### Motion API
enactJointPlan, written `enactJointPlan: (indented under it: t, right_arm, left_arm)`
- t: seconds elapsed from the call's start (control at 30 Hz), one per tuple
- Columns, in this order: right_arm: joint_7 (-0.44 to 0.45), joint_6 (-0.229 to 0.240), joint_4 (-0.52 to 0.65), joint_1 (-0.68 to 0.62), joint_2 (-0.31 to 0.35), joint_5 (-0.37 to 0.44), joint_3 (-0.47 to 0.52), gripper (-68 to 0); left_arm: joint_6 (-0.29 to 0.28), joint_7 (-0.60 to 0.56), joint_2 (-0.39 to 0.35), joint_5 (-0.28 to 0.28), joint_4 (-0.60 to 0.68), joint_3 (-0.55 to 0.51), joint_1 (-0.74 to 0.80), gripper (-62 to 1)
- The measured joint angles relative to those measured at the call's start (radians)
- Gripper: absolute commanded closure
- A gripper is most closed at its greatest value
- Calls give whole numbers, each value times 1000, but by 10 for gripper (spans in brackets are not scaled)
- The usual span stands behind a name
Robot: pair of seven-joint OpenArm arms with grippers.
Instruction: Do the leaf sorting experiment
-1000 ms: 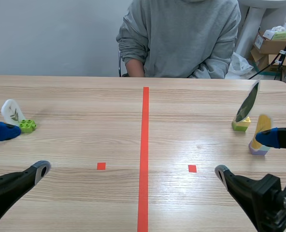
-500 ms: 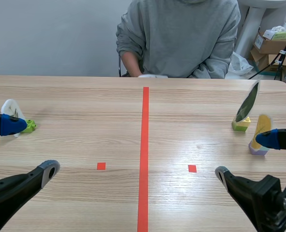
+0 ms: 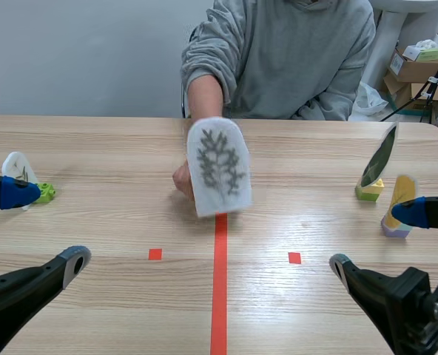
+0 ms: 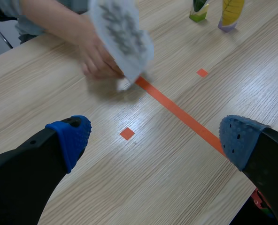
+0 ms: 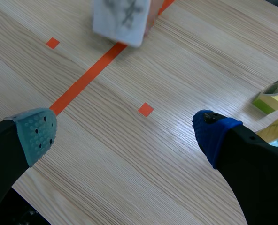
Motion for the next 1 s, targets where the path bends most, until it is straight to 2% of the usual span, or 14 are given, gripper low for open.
enactJointPlan:
  t: [1.0]
  right_arm:
    - [0, 0, 0, 0, 0, 0, 0, -591]
  left_arm:
    - [0, 0, 0, 0, 0, 0, -11, -581]
